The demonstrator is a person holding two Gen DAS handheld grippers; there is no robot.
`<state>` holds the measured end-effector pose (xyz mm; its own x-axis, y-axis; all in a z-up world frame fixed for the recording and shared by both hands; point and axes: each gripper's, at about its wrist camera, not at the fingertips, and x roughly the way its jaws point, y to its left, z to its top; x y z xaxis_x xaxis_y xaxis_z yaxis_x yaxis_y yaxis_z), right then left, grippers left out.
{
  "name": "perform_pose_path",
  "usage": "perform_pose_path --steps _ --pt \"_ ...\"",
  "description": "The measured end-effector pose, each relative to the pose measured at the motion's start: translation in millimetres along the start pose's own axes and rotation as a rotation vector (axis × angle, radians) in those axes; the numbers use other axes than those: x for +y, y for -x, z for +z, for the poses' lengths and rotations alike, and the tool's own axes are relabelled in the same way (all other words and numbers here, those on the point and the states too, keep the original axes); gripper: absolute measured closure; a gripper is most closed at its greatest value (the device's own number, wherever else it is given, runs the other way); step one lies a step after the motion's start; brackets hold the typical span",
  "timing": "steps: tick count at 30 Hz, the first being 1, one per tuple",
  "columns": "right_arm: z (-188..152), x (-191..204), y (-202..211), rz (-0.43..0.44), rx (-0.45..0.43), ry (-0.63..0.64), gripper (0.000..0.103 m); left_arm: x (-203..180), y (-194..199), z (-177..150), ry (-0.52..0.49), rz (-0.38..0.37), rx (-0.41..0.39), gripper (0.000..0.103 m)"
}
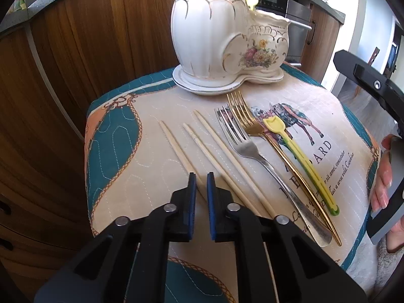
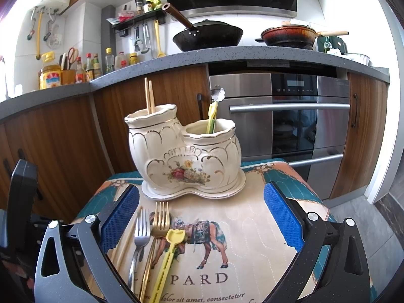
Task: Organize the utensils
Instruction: 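Lower the left tool toward the chopsticks while the right tool approaches a yellow spoon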
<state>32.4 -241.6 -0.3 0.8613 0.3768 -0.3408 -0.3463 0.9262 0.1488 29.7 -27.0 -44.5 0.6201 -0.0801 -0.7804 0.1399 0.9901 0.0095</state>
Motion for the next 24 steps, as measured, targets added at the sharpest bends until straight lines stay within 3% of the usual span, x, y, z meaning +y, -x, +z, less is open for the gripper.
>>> perform_pose_path --steps 7,12,17,22,24 --pt "-1 -11 -8 -0.027 0.079 -0.031 0.005 7 1 -2 0.006 -0.002 0.019 0.103" --pt "-3 -11 -15 -0.001 0.115 -0.05 0.005 12 1 -5 0.056 -0.056 0.061 0.103" --pt "-7 -2 -20 -0.007 0.147 -0.007 0.005 5 -1 -3 0.067 -0.083 0.062 0.088" --pt "-10 3 -20 0.004 0.223 0.013 0.005 1 -3 1 0.067 -0.07 0.058 0.08" --pt "-14 5 -20 0.02 0.276 0.022 0.012 2 0 3 0.076 -0.075 0.045 0.077"
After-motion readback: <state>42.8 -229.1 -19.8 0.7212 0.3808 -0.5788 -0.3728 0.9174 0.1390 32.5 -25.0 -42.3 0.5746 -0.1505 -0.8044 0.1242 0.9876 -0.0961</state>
